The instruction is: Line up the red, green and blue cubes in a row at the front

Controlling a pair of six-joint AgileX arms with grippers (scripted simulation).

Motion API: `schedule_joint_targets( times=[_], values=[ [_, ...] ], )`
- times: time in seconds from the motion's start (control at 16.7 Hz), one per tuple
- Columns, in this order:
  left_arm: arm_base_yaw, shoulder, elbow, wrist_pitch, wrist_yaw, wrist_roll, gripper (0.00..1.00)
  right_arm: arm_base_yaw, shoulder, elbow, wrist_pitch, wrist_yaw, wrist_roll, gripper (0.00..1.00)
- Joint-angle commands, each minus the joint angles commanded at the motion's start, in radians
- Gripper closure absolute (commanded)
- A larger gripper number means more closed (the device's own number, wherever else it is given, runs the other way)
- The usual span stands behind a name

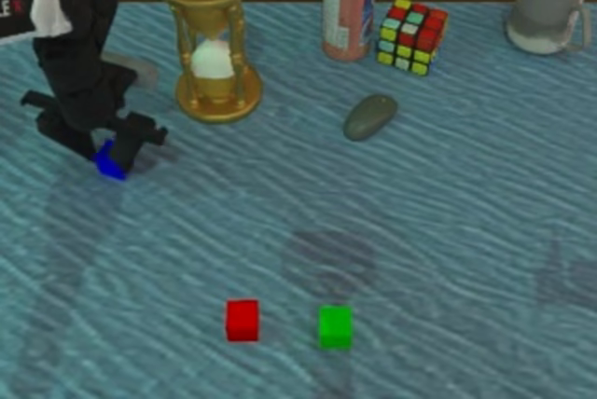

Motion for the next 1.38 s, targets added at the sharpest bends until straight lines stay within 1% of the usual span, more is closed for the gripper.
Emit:
schedule_joint_targets(
  times=[0.18,0.24,0.78,0.9,1.2,1.38],
  values=[
    [0.0,0.0,0.0,0.0,0.0,0.0,0.98,0.0,0.0,0.0,0.0,0.0,0.0,0.0],
    [0.0,0.0,0.0,0.0,0.0,0.0,1.0,0.0,0.0,0.0,0.0,0.0,0.0,0.0],
    [0.002,-0.022,0.007,-0.01,0.005,-0.003,1.0,0.0,0.0,0.0,0.0,0.0,0.0,0.0],
    [0.005,-0.033,0.035,-0.048,0.006,-0.003,1.0,0.0,0.0,0.0,0.0,0.0,0.0,0.0],
    [0.019,-0.089,0.137,-0.214,0.005,-0.005,1.0,0.0,0.0,0.0,0.0,0.0,0.0,0.0],
    [0.02,-0.099,0.15,-0.231,0.004,-0.005,1.0,0.0,0.0,0.0,0.0,0.0,0.0,0.0]
  ],
)
